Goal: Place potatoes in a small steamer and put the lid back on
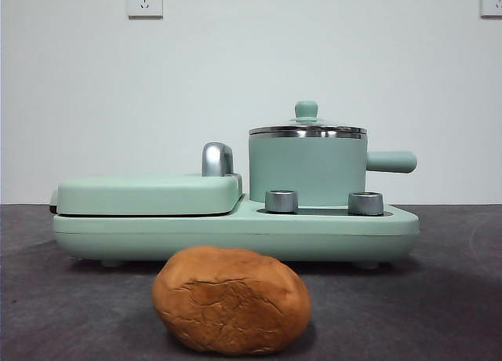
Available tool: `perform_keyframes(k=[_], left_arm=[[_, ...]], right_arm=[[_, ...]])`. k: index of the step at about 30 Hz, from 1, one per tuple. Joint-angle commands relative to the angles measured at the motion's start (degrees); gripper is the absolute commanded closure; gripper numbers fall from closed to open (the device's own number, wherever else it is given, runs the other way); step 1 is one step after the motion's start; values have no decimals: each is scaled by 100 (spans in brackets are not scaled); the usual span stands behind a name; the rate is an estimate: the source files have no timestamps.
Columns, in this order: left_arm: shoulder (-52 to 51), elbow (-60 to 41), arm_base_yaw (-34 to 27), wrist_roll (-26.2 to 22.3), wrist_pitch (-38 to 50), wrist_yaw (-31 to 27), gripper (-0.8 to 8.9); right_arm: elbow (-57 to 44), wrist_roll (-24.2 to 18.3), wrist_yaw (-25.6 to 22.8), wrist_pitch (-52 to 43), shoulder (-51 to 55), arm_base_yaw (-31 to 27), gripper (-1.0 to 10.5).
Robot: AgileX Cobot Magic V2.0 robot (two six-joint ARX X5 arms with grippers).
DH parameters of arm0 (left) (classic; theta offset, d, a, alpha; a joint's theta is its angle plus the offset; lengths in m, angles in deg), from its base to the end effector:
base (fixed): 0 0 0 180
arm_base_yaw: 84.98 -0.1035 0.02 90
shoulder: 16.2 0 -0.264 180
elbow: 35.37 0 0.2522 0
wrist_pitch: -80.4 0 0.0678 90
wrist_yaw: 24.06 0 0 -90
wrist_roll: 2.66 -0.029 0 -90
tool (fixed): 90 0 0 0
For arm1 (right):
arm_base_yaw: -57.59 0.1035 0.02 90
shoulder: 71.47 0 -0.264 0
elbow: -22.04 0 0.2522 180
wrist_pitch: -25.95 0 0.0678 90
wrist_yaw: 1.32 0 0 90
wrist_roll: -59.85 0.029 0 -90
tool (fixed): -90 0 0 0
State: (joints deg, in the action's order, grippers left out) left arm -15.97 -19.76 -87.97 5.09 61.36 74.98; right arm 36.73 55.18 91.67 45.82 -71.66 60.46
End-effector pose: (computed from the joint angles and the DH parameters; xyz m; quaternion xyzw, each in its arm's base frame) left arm 0.0955 0.0004 0.1653 -0.0708 0.0353 -0.0505 0.9956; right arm 0.0963 0.0063 0.1585 -0.0406 0.0447 0.0529 0.9968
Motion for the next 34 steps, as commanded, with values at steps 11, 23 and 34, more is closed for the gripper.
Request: perform_keyframes(k=[11,23,34], left_arm=[[-4,-81,24,1974,1106,7,807],[723,1727,22,1770,398,433,805],[3040,4205,50,-879,-1921,1685,805]], right_arm=[[-20,1998,4,-1021,-2,0,931],[1674,2334,212,-232,-686,0,933],[3965,1029,1537,1082,-2922,0,933]])
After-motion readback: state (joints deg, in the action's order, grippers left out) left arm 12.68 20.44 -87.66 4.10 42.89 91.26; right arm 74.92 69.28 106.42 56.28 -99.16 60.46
